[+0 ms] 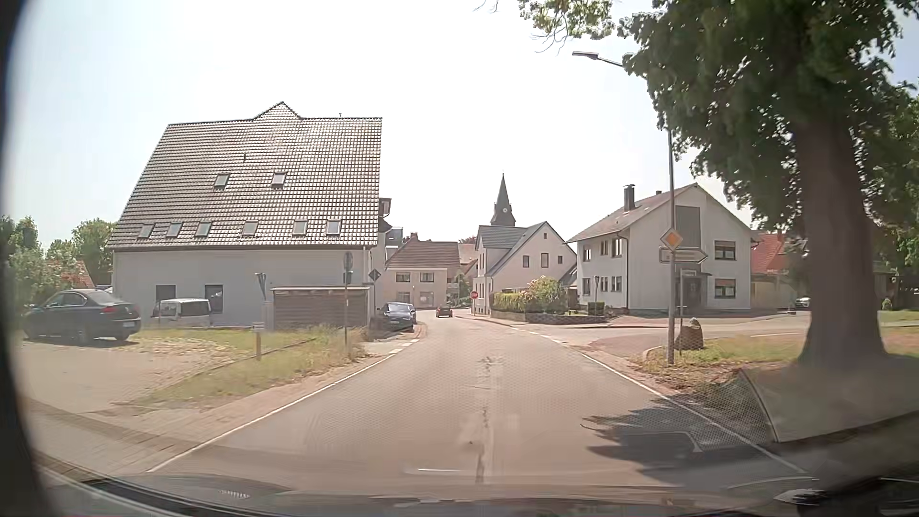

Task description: Follow the waypoints while adhering to traffic rules and regulations

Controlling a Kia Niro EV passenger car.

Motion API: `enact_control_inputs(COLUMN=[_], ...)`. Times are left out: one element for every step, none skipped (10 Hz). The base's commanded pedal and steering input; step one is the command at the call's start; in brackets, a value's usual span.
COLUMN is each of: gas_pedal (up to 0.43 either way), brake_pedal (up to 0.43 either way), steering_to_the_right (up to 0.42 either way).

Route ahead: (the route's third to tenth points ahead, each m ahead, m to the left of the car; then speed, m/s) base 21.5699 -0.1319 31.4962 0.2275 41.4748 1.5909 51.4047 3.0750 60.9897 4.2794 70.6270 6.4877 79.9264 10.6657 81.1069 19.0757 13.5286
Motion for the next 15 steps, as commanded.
enact_control_inputs(gas_pedal=[0.087, 0.079, 0.079, 0.079, 0.067, 0.059, 0.047, 0.028, 0.0, 0.0, 0.0, 0.0, 0.0, 0.0, 0.0], brake_pedal=[0.0, 0.0, 0.0, 0.0, 0.0, 0.0, 0.0, 0.0, 0.0, 0.0, 0.0, 0.0, 0.0, 0.0, 0.0], steering_to_the_right=[0.014, 0.014, 0.013, 0.013, 0.01, 0.006, 0.003, -0.001, -0.006, -0.011, -0.015, -0.017, -0.018, -0.019, -0.022])
